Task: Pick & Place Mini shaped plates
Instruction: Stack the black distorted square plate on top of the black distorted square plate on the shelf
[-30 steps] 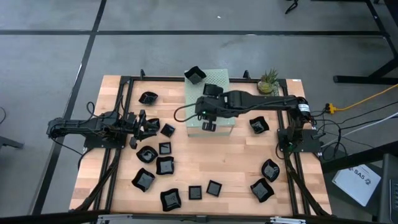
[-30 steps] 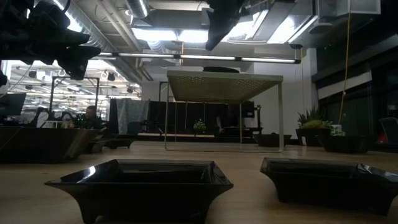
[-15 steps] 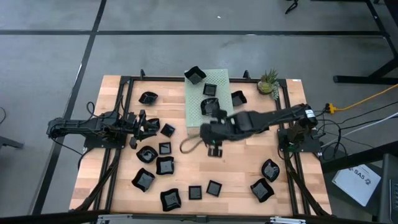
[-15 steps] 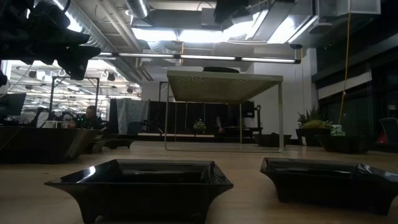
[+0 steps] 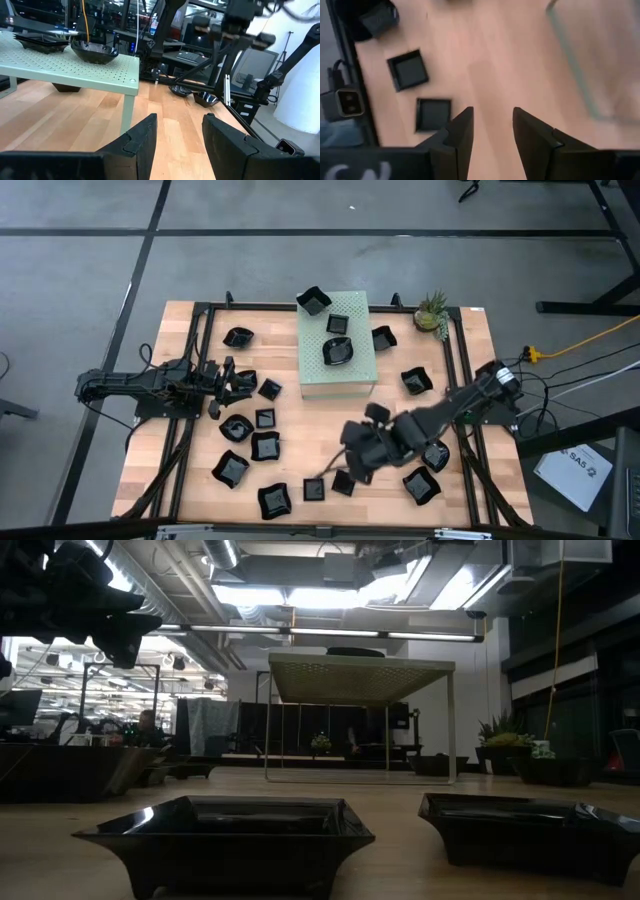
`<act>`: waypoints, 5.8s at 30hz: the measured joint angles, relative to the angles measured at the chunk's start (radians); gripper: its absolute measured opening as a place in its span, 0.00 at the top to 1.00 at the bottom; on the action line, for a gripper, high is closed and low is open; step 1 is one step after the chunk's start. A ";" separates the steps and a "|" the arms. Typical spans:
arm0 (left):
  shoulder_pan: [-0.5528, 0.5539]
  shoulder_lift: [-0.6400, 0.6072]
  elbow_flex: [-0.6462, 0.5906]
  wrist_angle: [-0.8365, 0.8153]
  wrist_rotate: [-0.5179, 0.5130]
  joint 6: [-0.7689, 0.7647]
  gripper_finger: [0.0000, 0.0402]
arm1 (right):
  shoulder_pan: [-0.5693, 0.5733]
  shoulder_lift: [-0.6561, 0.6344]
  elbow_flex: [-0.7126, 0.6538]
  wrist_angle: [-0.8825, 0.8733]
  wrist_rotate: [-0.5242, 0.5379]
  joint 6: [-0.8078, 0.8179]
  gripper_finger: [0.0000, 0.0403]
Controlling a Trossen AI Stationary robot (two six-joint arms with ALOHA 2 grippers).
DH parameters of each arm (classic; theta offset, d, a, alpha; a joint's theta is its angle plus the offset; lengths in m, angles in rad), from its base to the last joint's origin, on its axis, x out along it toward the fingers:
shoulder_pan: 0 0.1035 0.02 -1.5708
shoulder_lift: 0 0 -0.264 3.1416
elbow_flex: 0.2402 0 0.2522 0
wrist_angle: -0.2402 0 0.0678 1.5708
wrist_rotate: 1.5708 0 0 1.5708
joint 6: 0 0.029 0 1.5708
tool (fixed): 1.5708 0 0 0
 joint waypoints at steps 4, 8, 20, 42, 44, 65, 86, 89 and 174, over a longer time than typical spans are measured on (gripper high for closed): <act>0.000 0.000 0.000 0.000 0.000 0.000 0.62 | 0.049 0.000 -0.056 0.014 -0.059 0.135 0.66; 0.000 0.000 0.000 0.000 0.000 0.000 0.62 | 0.085 0.000 -0.108 0.022 -0.123 0.236 0.66; 0.000 0.000 0.000 0.000 0.000 0.000 0.62 | 0.161 0.001 -0.184 0.018 -0.177 0.387 0.66; 0.000 0.000 0.000 0.000 0.000 0.000 0.62 | 0.271 0.001 -0.376 0.039 -0.297 0.635 0.66; 0.000 0.000 0.000 0.000 0.000 0.000 0.62 | 0.278 0.001 -0.380 0.039 -0.299 0.636 0.66; 0.000 0.000 0.000 0.000 0.000 0.000 0.62 | 0.310 0.002 -0.432 0.184 -0.377 0.745 0.66; 0.000 0.000 0.000 0.000 0.000 0.000 0.62 | 0.375 0.094 -0.442 0.183 -0.367 0.839 0.66; 0.000 0.000 0.000 0.000 0.000 0.000 0.62 | 0.378 0.100 -0.442 0.183 -0.360 0.840 0.66; 0.000 0.000 0.000 0.000 0.000 0.000 0.62 | -0.283 0.112 0.209 0.164 0.304 -1.138 0.99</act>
